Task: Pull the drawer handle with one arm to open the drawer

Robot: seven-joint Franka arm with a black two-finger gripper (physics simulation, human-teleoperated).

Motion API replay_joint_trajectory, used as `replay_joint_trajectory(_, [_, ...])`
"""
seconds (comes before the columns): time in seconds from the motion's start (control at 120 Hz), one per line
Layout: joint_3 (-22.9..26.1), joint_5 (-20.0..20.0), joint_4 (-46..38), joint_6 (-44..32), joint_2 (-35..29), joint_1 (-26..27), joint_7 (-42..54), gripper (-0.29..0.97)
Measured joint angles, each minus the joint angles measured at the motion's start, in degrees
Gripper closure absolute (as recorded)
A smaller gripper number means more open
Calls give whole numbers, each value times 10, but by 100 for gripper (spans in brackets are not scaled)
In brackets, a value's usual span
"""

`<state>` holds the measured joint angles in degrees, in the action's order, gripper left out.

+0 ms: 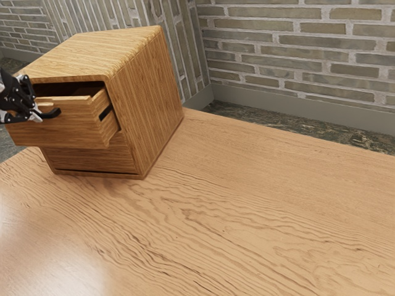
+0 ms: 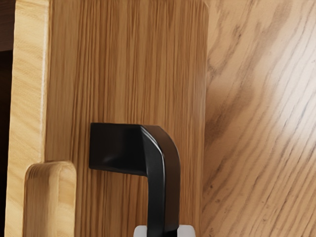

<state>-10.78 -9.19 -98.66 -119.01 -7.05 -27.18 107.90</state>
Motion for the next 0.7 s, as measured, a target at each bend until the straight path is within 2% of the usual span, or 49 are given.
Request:
replay_joint_trajectory(0.233, [-11,6,-13,19,-12,3,1,63])
replay_joint_trajectory(0.583, [-34,8,-43,29,-40,2,2,60])
replay_joint_trajectory(0.7, [-36,8,-57,29,-56,2,3,64])
